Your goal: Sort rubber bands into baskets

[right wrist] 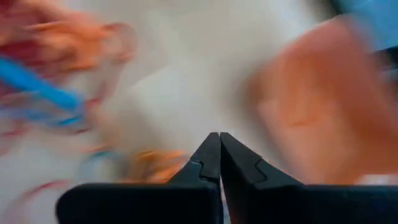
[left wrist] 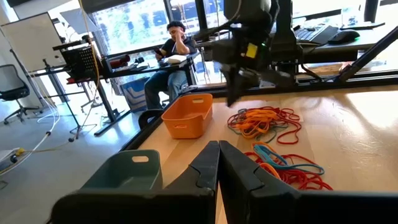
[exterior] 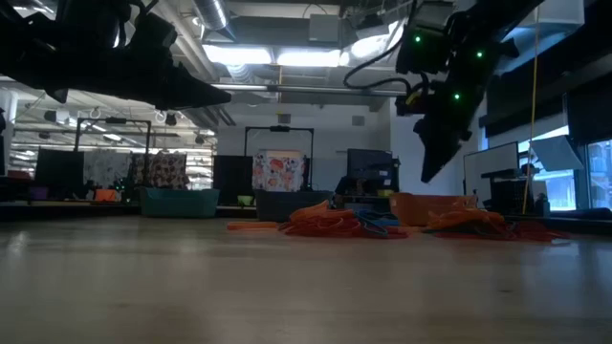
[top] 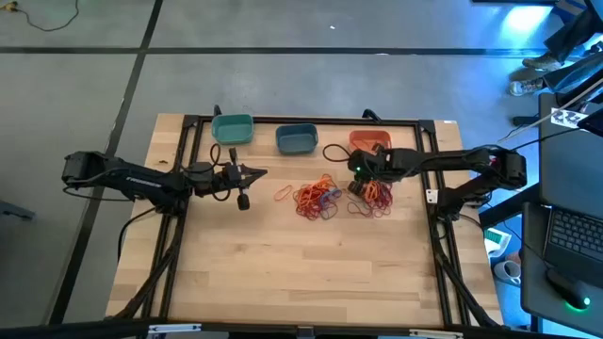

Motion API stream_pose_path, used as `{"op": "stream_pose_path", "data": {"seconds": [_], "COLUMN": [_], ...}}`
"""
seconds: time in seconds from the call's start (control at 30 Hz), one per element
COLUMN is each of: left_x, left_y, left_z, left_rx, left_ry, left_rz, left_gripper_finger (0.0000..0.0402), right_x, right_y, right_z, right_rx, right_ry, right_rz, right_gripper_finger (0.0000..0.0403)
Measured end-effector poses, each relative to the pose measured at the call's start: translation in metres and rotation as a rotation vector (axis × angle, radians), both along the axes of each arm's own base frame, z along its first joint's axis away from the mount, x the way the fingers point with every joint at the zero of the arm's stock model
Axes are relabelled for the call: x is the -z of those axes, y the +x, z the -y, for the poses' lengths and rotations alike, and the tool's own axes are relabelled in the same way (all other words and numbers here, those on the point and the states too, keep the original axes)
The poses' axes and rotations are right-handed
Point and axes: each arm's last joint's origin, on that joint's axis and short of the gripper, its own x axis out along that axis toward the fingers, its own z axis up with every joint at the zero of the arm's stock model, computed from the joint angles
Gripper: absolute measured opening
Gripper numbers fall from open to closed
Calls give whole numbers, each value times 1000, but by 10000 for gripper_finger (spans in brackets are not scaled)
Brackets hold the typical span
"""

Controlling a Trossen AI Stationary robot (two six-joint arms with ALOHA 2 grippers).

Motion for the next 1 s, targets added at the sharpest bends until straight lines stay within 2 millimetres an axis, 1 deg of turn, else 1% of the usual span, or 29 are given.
{"op": "stream_pose_path", "data": {"seconds": [0.07,0.13,0.37,0.47,0.57,0.7,0.77,0.83,1.0], "left_x": [0,0,0,0,0,1,1,1,1], "left_y": [0,0,0,0,0,0,0,0,0], "left_z": [0,0,0,0,0,0,0,0,0], "left_rx": [0,0,0,0,0,0,0,0,0], "left_ry": [-2,-3,-5,-4,-3,4,5,5,5], "left_rz": [1,0,1,1,-1,-8,-8,-8,-9], "left_gripper_finger": [5,5,5,5,5,5,5,5,5], "right_x": [5,9,26,33,39,42,44,47,54], "right_y": [2,0,-6,-6,-7,-11,-12,-11,-15], "right_z": [-2,-4,-5,-5,-6,-5,-5,-4,-5], "right_rx": [-31,-38,-1,2,-4,20,23,21,22], "right_ry": [81,114,140,136,130,77,67,58,54], "right_rz": [20,16,-1,24,33,9,12,40,46], "right_gripper_finger": [33,54,132,154,163,164,154,132,49]}}
